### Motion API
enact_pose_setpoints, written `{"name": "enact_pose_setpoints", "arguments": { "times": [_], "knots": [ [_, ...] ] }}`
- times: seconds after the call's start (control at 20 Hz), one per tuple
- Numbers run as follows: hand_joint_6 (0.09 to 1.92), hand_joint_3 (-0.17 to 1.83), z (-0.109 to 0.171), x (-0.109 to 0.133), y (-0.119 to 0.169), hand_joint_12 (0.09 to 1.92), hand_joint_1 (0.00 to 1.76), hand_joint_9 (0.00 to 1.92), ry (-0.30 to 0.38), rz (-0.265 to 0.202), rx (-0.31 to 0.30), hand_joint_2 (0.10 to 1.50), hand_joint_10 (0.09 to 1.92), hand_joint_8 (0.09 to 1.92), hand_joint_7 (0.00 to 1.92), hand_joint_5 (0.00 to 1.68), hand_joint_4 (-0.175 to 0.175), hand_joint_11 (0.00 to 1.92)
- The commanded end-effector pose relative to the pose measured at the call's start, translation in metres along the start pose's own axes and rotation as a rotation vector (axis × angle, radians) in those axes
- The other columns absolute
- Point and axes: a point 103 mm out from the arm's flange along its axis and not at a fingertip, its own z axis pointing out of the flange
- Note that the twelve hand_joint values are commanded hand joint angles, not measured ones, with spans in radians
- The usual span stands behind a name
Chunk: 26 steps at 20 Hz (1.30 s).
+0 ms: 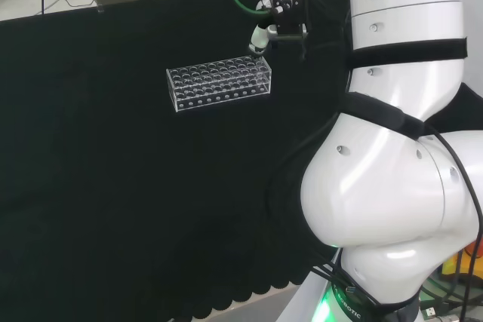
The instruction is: Pick up the test tube.
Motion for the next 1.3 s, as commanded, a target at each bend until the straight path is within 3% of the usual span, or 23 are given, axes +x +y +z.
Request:
{"name": "enact_pose_setpoints", "arguments": {
  "times": [0.05, 0.8, 0.95, 1.0, 1.1, 1.3],
  "knots": [
    [0.8, 0.73, -0.002, 0.004, 0.004, 1.38, 1.09, 0.85, -0.02, 0.003, -0.044, 0.66, 0.72, 0.84, 0.99, 0.57, -0.175, 0.52],
    [0.81, 0.77, 0.0, 0.016, 0.012, 1.33, 1.14, 0.99, -0.019, -0.006, -0.05, 0.64, 0.67, 0.8, 1.12, 0.7, -0.175, 0.62],
    [0.77, 0.78, 0.002, 0.016, 0.014, 1.29, 1.16, 1.1, -0.029, 0.002, -0.06, 0.64, 0.63, 0.76, 1.2, 0.8, -0.175, 0.7],
    [0.75, 0.77, 0.002, 0.017, 0.014, 1.27, 1.25, 1.14, -0.036, 0.005, -0.072, 0.63, 0.61, 0.75, 1.23, 0.84, -0.175, 0.74],
    [0.76, 0.48, 0.0, 0.018, 0.014, 1.18, 1.33, 1.21, -0.054, 0.012, -0.126, 0.78, 0.55, 0.81, 1.22, 1.03, -0.175, 0.92],
    [0.52, 0.2, -0.003, 0.02, 0.012, 0.88, 1.41, 1.27, -0.05, 0.022, -0.196, 0.9, 0.49, 0.89, 1.25, 1.15, -0.175, 1.26]
  ]
}}
